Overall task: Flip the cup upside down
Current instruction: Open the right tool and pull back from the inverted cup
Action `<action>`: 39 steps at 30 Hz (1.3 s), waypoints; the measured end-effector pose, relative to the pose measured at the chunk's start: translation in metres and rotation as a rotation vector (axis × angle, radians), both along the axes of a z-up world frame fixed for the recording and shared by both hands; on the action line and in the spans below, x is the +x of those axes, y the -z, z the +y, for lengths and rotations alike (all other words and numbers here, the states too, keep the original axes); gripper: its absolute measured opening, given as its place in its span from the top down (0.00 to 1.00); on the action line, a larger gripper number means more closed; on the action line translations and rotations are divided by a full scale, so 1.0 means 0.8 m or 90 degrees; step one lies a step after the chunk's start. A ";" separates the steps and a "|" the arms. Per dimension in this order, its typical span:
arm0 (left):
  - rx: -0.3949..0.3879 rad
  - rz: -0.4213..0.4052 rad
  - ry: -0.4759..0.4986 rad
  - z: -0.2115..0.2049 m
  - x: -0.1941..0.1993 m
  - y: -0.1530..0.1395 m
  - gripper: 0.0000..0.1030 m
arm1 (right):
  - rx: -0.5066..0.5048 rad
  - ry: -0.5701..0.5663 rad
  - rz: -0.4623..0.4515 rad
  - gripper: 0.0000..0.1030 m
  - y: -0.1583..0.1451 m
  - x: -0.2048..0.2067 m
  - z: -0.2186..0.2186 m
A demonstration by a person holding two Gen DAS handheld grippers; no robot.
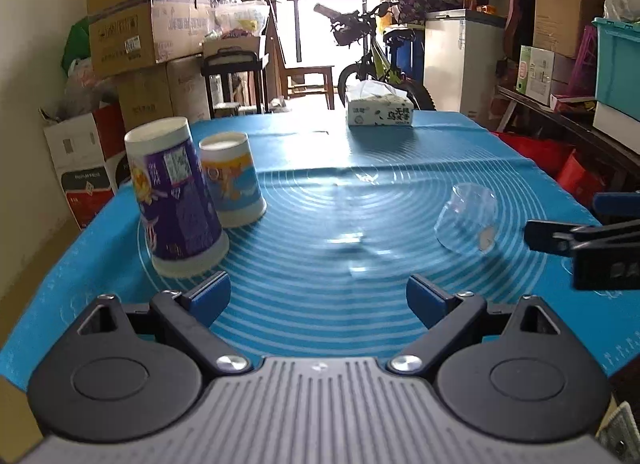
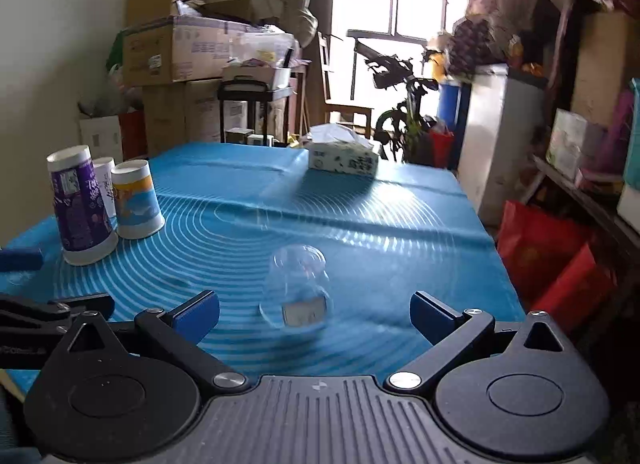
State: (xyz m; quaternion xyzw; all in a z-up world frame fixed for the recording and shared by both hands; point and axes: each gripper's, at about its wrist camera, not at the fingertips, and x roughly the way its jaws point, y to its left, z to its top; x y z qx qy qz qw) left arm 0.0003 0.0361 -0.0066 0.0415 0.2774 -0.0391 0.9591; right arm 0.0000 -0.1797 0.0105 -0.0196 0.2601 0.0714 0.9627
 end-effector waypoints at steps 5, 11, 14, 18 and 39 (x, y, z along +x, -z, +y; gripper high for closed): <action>0.006 -0.008 -0.001 -0.006 -0.013 -0.005 0.09 | 0.010 0.008 0.000 0.00 -0.006 -0.026 -0.008; 0.016 -0.011 0.001 -0.009 -0.020 -0.009 0.09 | 0.017 0.001 0.000 0.00 -0.012 -0.038 -0.007; 0.017 -0.007 0.005 -0.011 -0.020 -0.008 0.09 | 0.024 0.002 0.005 0.00 -0.012 -0.038 -0.010; 0.016 -0.007 0.004 -0.010 -0.020 -0.007 0.09 | 0.025 0.006 0.009 0.00 -0.010 -0.037 -0.010; 0.026 0.002 0.006 -0.014 -0.018 -0.003 0.09 | 0.032 0.007 0.022 0.00 -0.002 -0.031 -0.011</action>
